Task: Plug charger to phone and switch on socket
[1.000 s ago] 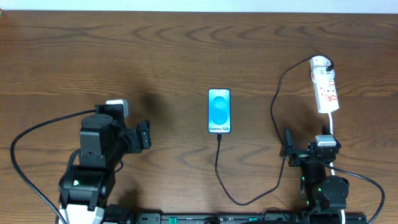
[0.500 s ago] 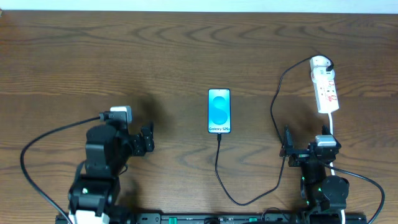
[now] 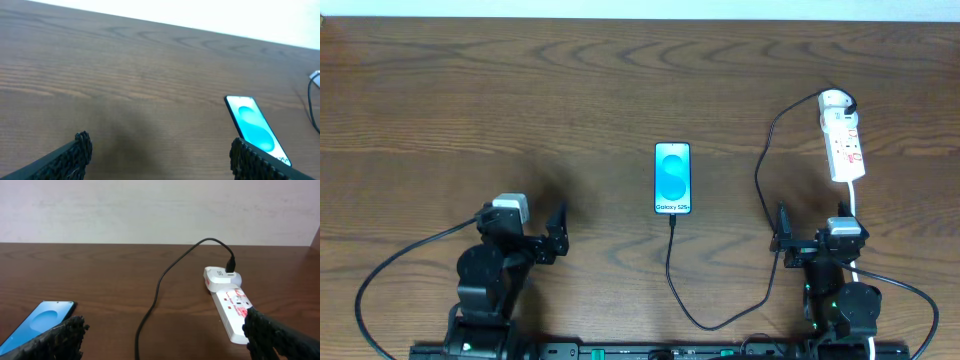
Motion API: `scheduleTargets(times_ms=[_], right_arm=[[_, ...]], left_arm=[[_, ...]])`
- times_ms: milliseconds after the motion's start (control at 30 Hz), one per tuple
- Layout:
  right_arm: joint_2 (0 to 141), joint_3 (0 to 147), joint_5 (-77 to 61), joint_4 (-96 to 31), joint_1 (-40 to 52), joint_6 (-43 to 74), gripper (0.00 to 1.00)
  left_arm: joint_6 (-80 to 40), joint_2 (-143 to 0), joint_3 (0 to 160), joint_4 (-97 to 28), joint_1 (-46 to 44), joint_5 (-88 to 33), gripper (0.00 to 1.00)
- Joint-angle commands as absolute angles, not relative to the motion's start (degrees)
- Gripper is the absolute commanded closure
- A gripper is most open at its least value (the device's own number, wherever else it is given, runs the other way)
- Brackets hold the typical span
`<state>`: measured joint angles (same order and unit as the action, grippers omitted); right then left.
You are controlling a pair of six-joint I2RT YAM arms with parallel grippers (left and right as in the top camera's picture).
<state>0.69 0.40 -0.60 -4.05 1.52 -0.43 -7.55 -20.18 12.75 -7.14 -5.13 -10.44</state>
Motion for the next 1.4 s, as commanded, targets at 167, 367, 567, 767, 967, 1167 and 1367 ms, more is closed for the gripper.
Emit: scheduleTargets(times_ms=[167, 367, 567, 767, 967, 1167, 1367], right_arm=[[0.32, 0.32, -0.36, -4.36, 1.83, 0.34, 0.01], [0.32, 0.32, -0.36, -4.36, 1.83, 0.34, 0.01], [0.32, 0.32, -0.36, -4.36, 1.83, 0.34, 0.01], [0.32, 0.30, -0.36, -4.36, 1.83, 0.34, 0.01], [0.32, 0.32, -0.36, -4.36, 1.83, 0.34, 0.01], [0.32, 0.30, -0.36, -4.36, 1.83, 0.34, 0.01], [0.32, 0.30, -0.36, -4.36, 1.83, 0.34, 0.01]], left_arm=[[-7.09, -12.75, 7.03, -0.60, -4.56, -10.96, 0.10], [-7.09, -8.88, 2.66, 3.62, -4.49, -10.94, 0.10], [-7.14, -6.33, 0.21, 5.48, -3.88, -10.96, 0.10], [-7.07, -3.38, 0.21, 3.46, -3.20, -10.92, 0.10], [-7.07, -0.05, 0.21, -2.96, -2.15, -10.74, 0.10], [-6.61, -0.05, 0.21, -3.22, -2.15, -10.48, 0.10], [-3.79, -0.05, 0.21, -3.42, -2.17, -10.52, 0.10]])
